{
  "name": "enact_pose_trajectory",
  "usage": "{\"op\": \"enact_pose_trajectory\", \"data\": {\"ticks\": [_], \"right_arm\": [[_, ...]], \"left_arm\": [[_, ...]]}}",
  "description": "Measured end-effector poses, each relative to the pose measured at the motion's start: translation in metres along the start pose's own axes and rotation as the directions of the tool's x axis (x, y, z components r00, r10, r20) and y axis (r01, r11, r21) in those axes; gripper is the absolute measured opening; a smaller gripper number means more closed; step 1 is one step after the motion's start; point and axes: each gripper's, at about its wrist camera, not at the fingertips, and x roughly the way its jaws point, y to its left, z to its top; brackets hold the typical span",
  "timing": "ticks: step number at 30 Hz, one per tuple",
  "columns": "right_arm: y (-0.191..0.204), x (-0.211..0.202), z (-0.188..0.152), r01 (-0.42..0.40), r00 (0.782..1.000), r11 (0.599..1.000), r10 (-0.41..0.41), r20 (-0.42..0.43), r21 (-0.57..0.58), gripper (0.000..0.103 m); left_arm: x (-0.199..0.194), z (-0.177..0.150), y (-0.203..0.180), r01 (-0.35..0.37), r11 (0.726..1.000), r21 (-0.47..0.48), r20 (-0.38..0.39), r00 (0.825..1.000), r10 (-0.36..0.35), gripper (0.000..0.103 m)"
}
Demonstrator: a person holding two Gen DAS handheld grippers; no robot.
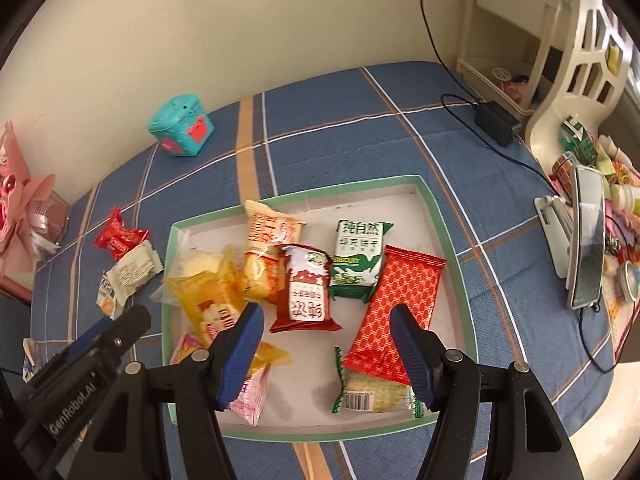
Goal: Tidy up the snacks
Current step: 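Open both tools to drop the bread bag and red packet into the tray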
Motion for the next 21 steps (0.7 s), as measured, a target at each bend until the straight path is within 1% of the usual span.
{"op": "enact_pose_trajectory", "data": {"ticks": [1, 3, 6, 8, 10, 11, 12, 13, 19, 20, 21], "right_arm": [[0.002, 0.000, 0.000, 0.000, 1.000, 1.000, 0.000, 0.000, -0.006, 0.069], [0.006, 0.002, 0.000, 0.000, 1.000, 1.000, 0.000, -0.003, -0.013, 0.069], [0.012, 0.006, -0.001, -0.005, 1.000, 1.000, 0.005, -0.016, -0.023, 0.070], [0.016, 0.009, -0.003, -0.011, 1.000, 0.999, 0.010, -0.025, -0.031, 0.073], [0.020, 0.012, -0.004, -0.025, 0.999, 0.999, 0.024, -0.027, -0.038, 0.080], [0.021, 0.013, -0.005, -0.029, 0.999, 0.999, 0.028, -0.027, -0.041, 0.082], [0.023, 0.014, -0.005, -0.030, 0.999, 0.999, 0.029, -0.027, -0.045, 0.087], [0.025, 0.015, -0.006, -0.029, 0.999, 0.998, 0.027, -0.027, -0.051, 0.091], [0.028, 0.017, -0.008, -0.027, 0.999, 0.998, 0.025, -0.025, -0.059, 0.099], [0.028, 0.017, -0.008, -0.026, 0.999, 0.998, 0.025, -0.023, -0.059, 0.101], [0.029, 0.017, -0.008, -0.028, 0.999, 0.998, 0.027, -0.021, -0.059, 0.102]], "left_arm": [[0.000, 0.000, 0.003, -0.004, 1.000, -0.009, -0.001, 1.000, 0.004, 0.057], [0.002, 0.001, 0.012, -0.024, 0.999, -0.028, -0.002, 1.000, 0.024, 0.066], [0.005, 0.003, 0.025, -0.069, 0.996, -0.049, -0.007, 0.998, 0.069, 0.066], [0.006, 0.003, 0.032, -0.080, 0.995, -0.061, -0.014, 0.997, 0.079, 0.067], [0.008, 0.003, 0.040, -0.095, 0.992, -0.077, -0.022, 0.995, 0.094, 0.068], [0.009, 0.003, 0.042, -0.101, 0.992, -0.082, -0.023, 0.995, 0.099, 0.073], [0.009, 0.003, 0.045, -0.108, 0.990, -0.088, -0.023, 0.994, 0.106, 0.080], [0.009, 0.004, 0.047, -0.111, 0.990, -0.092, -0.021, 0.994, 0.110, 0.080], [0.009, 0.004, 0.053, -0.129, 0.987, -0.097, -0.016, 0.992, 0.128, 0.080], [0.009, 0.004, 0.053, -0.134, 0.987, -0.094, -0.014, 0.991, 0.133, 0.081], [0.009, 0.004, 0.054, -0.139, 0.986, -0.091, -0.012, 0.990, 0.138, 0.084]]}}
